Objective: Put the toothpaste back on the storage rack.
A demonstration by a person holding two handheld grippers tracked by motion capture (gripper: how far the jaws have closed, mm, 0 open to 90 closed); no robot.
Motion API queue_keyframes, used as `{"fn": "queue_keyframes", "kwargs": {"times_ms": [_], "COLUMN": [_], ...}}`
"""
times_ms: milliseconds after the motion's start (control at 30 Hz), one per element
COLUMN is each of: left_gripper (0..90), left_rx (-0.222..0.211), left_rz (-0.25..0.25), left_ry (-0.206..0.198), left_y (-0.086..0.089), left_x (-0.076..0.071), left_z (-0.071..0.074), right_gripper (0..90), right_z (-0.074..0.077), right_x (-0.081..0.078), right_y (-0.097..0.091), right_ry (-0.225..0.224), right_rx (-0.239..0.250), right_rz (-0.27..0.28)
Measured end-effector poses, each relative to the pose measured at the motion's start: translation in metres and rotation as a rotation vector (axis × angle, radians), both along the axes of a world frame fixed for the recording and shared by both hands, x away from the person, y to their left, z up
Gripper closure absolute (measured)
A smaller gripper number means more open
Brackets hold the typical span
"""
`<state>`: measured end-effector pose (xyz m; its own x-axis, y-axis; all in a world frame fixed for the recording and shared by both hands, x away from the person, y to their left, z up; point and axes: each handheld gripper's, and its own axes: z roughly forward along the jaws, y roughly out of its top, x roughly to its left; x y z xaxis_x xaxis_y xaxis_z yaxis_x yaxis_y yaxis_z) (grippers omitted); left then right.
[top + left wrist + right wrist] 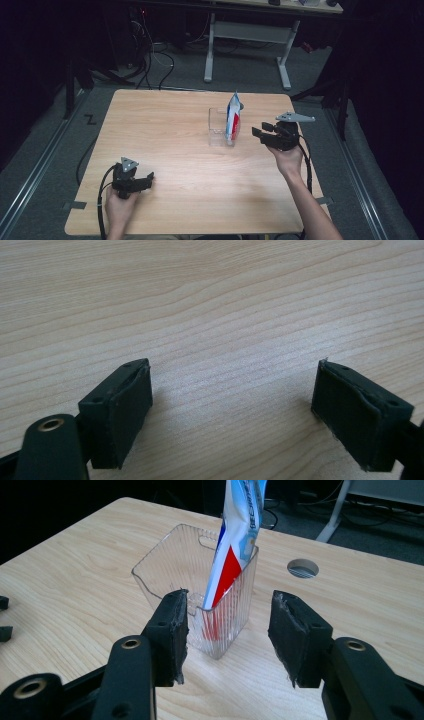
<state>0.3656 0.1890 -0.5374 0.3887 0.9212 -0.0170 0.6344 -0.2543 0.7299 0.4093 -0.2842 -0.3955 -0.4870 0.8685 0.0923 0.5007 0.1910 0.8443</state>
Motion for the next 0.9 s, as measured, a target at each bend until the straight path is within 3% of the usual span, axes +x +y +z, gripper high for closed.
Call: {"fn": "queue_keyframes", "kwargs": {"times_ms": [900], "left_gripper": [17.0], "left_rx": [0.0], "left_rz": [0.0], "left_ry": [0.0], "left_y": [0.0], "left_x": [0.0], "left_z": [0.0], "right_gripper": [50.0], "right_z": [-0.039], "right_x": [-0.018], "right_y": [-0.009], "right_ry": [0.054], "right_rx": [0.039], "right_rz": [-0.034]}}
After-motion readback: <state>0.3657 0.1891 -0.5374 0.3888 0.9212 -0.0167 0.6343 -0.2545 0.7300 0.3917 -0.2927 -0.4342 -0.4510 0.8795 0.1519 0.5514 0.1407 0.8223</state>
